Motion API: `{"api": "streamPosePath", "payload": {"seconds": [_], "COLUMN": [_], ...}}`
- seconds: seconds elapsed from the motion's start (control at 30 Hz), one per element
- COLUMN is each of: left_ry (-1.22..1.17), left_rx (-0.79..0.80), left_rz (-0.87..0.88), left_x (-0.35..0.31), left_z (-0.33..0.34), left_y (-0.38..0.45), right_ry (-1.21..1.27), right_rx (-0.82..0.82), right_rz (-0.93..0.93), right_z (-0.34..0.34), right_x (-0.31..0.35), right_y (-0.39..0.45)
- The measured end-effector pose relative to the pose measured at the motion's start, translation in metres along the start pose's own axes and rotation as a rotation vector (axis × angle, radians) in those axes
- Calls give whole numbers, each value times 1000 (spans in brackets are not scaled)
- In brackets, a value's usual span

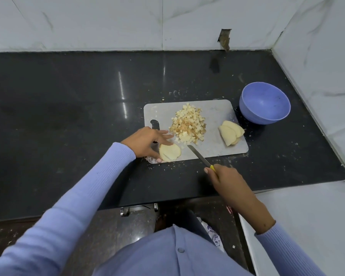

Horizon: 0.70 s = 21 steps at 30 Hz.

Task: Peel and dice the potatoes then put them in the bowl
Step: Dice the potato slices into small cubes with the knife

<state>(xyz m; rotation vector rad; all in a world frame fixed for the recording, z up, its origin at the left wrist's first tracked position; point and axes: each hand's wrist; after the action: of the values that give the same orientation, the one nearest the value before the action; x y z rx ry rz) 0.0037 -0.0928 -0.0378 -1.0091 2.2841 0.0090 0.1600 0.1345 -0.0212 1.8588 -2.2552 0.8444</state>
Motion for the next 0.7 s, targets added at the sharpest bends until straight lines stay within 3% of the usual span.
{"api": "streamPosePath", "payload": {"seconds": [0.2,0.47,0.6,0.7], "left_ry": [24,45,-6,-84], "left_rx": [83,29,-61,-224], "left_rz": [77,29,-77,-191], "left_x": [10,9,5,-2], "left_z": [1,9,21,39], "left_y": [13,2,-11,-21], "right_ry": [53,56,48,50], "right_rx": [-17,21,37,35], "right_rz": [41,56,43,31], "right_z": [5,12,14,16], "right_x": [-9,-14,-8,-2], "right_y": [0,5,11,15]}}
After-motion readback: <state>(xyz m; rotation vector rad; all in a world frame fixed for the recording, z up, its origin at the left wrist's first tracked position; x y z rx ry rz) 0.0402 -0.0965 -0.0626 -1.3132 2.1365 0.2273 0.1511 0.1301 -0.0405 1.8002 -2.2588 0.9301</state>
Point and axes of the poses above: each hand's wrist, its own y-axis towards the middle knuckle, its own z-axis out of the palm, x = y × z, and after that the axes turned 3 degrees about -z, right-handed
